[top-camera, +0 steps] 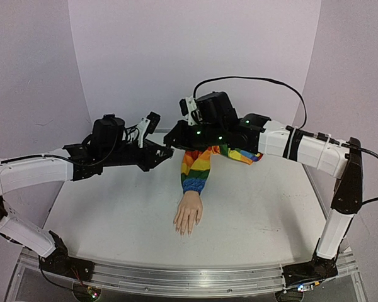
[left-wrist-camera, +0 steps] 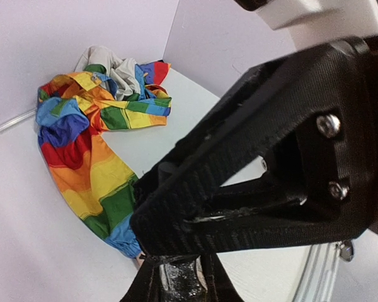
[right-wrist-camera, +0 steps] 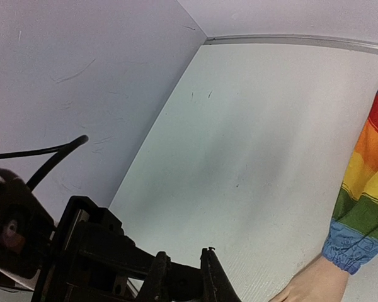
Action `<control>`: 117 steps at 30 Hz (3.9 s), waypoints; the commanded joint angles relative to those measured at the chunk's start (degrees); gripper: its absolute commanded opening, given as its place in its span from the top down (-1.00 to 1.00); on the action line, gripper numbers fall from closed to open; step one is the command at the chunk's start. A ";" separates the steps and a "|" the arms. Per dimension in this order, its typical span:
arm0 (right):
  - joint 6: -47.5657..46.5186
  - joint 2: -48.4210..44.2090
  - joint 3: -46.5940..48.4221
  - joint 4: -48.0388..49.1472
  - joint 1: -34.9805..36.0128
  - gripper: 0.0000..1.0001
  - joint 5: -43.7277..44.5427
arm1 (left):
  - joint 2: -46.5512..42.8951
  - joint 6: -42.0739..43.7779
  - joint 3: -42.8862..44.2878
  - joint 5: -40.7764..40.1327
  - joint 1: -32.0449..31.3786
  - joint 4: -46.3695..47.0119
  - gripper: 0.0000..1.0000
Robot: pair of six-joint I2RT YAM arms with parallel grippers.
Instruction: Paint the nails
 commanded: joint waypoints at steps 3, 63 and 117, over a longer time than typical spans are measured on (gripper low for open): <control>-4.74 -0.25 4.09 1.26 0.36 1.00 0.44 | 0.41 0.95 3.47 1.89 -0.12 0.24 1.00; -7.74 3.24 8.56 0.77 -1.30 -0.05 3.08 | 0.13 3.28 6.36 -24.89 -6.83 1.56 1.00; -12.08 -2.14 6.27 3.68 -0.06 -0.16 -1.25 | -5.12 7.48 6.13 -19.41 -4.14 -4.65 1.00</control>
